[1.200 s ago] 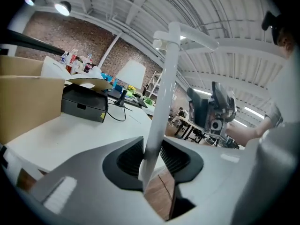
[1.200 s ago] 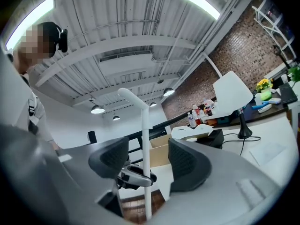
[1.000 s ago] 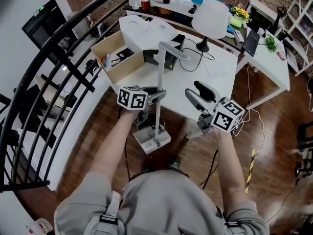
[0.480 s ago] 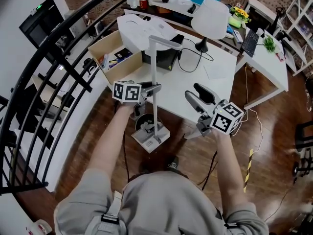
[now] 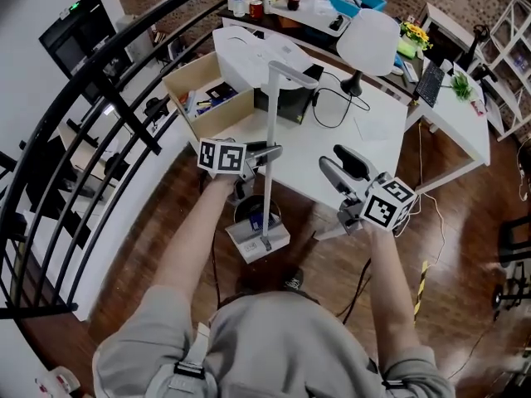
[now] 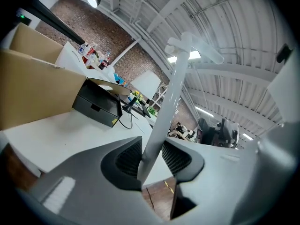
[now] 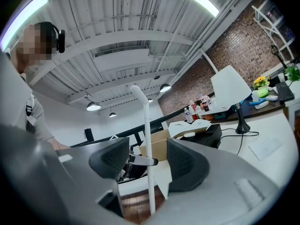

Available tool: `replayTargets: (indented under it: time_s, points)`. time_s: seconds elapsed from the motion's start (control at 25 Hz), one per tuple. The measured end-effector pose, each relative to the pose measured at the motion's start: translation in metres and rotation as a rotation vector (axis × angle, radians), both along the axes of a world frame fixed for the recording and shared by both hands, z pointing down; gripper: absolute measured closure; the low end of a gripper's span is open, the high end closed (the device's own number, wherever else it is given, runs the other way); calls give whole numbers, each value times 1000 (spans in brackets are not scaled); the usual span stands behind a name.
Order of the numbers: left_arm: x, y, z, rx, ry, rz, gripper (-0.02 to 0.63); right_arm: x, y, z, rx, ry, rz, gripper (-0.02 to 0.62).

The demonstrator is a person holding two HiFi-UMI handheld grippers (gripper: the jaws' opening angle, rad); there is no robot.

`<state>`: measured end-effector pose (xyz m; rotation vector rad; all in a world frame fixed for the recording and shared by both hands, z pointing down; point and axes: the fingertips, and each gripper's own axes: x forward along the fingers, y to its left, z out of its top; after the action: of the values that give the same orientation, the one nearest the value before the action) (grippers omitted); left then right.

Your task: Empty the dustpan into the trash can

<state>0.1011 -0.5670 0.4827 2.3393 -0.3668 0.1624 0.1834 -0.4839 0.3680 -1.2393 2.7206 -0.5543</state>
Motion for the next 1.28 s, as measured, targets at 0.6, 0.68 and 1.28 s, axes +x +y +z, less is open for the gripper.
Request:
replayTargets:
  time_s: [0.6, 0.68, 1.28]
  points:
    - [-19, 4, -6, -4, 2, -12, 474, -26, 4, -4, 3, 10, -21, 356]
    - [-21, 5, -6, -11, 12, -16, 474, -32, 5, -3, 0, 11, -28, 356]
    - [-50, -4, -13, -71, 95, -93, 468, -72, -5, -1, -9, 33, -86, 356]
